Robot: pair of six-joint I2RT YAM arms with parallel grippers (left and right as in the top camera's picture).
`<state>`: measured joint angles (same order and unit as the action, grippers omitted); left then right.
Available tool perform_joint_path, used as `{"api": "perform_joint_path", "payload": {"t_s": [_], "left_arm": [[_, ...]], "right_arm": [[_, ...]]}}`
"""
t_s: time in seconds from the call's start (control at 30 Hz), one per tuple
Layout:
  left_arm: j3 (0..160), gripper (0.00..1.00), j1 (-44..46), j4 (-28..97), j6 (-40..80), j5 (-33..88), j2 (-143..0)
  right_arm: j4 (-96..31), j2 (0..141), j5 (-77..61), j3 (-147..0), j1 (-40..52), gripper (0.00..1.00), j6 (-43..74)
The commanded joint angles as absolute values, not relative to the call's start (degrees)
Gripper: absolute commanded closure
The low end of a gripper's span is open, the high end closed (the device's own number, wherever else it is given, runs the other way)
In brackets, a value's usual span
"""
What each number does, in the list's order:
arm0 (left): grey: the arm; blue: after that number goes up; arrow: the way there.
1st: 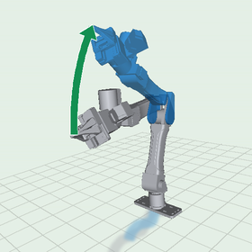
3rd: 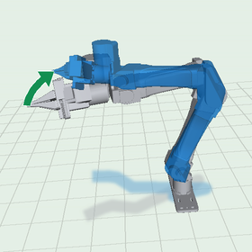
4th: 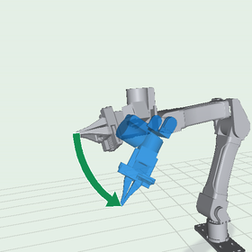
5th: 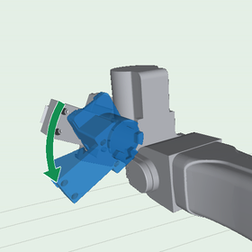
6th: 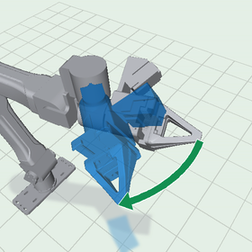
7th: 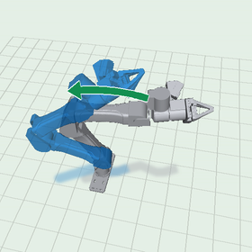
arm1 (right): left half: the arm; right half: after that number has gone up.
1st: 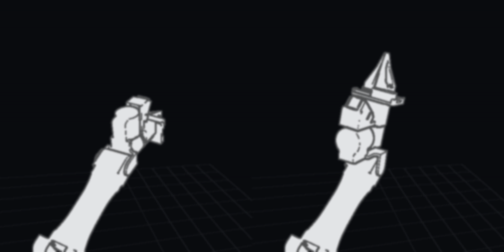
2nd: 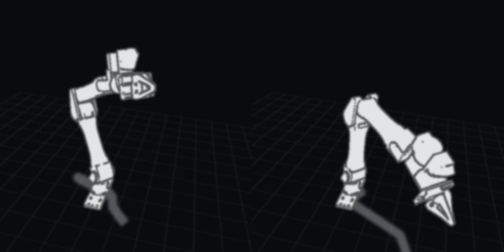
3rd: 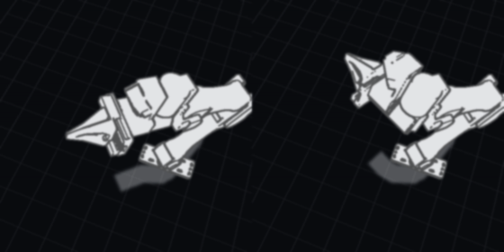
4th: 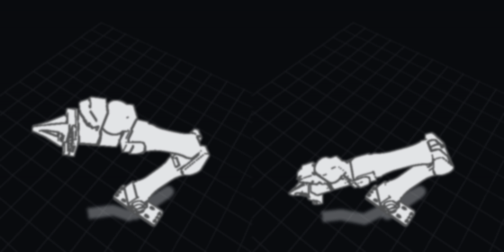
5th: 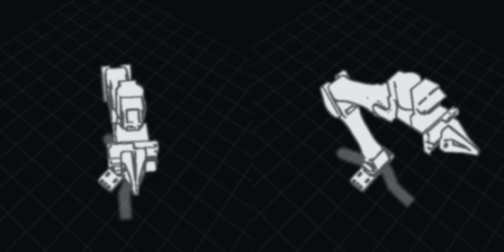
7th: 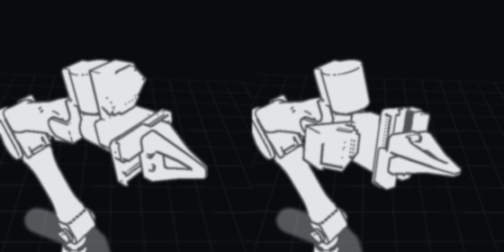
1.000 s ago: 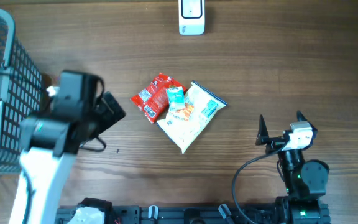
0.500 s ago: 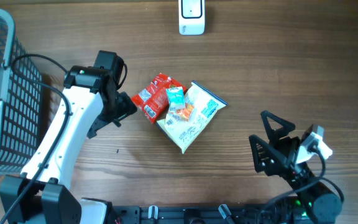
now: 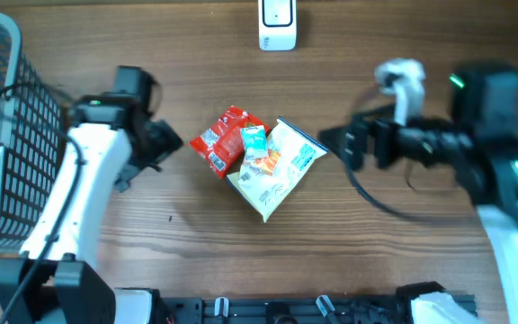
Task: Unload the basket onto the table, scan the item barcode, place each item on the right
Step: 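Reach the right gripper over the pile toward the Kleenex pack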
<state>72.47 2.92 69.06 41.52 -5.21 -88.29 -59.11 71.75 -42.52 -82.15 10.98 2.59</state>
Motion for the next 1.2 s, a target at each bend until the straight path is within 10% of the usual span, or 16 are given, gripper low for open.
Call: {"api": "perform_joint_path", "payload": {"t_s": [0.0, 1.0, 1.17], "left_arm": [[72.42, 0.00, -7.22, 68.95, 42.50, 1.19, -88.29], [72.42, 0.00, -11.05, 71.33, 42.28, 2.52, -88.29], [72.42, 0.00, -11.05, 71.33, 42.28, 2.52, -88.29]], "right_arm": [[-55.46, 82.61, -40.18, -83.92, 16.47, 0.00, 5.54], [-41.60, 116.92, -40.91, -83.20, 22.17, 0.01, 18.72], [-37.01, 116.92, -41.93, -80.60, 22.17, 0.24, 24.88]]}}
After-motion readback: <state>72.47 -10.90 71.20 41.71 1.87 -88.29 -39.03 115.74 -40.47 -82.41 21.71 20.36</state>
